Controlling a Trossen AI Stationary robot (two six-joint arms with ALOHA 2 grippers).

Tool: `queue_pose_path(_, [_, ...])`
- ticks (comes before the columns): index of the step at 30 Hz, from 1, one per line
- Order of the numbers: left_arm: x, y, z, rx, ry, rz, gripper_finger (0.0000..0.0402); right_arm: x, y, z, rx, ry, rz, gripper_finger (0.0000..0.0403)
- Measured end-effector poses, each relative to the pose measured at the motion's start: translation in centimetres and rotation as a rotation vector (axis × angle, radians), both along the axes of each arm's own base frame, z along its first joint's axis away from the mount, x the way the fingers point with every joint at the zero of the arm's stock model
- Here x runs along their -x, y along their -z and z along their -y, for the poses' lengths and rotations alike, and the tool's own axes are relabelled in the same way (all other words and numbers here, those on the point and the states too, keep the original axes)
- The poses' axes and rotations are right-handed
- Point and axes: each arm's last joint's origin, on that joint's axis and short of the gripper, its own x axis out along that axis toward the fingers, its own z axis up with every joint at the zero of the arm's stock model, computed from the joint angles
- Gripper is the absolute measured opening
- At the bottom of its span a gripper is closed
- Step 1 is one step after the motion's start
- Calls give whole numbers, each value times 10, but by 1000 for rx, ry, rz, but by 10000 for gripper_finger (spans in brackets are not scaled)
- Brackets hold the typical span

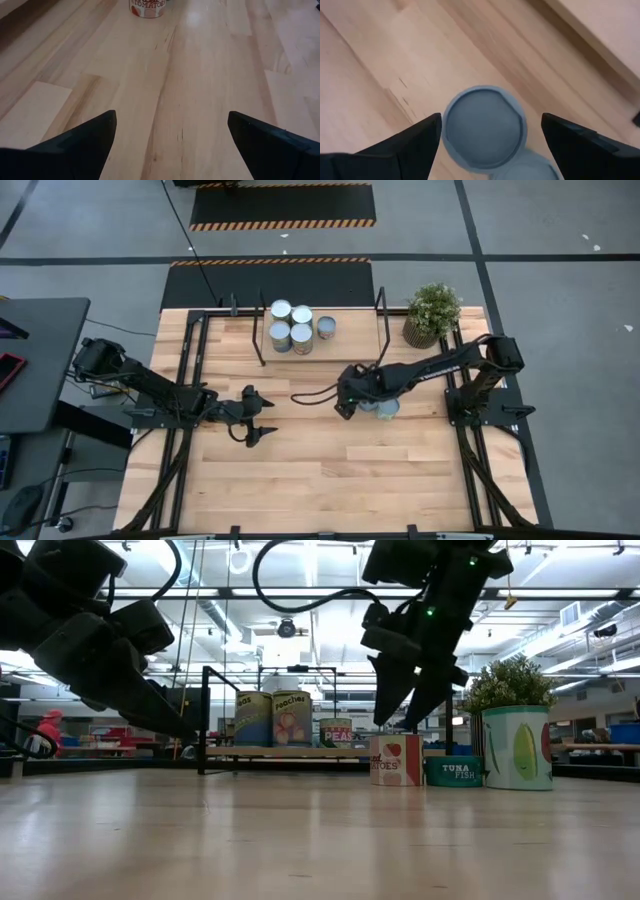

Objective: Pick and place cans onto a shelf
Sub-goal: Put the canned diced tomatoes on the shelf

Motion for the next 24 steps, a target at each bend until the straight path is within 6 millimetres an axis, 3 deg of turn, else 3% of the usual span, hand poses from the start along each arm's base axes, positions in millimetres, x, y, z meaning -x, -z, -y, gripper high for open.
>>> queue_pose_path(10, [0, 0, 0, 3, -2, -2, 389, 0, 3, -10, 10, -5, 10, 350])
queue_pose_path(24, [0, 0, 0, 5, -3, -2, 389, 8, 29, -11, -39, 1, 60, 350])
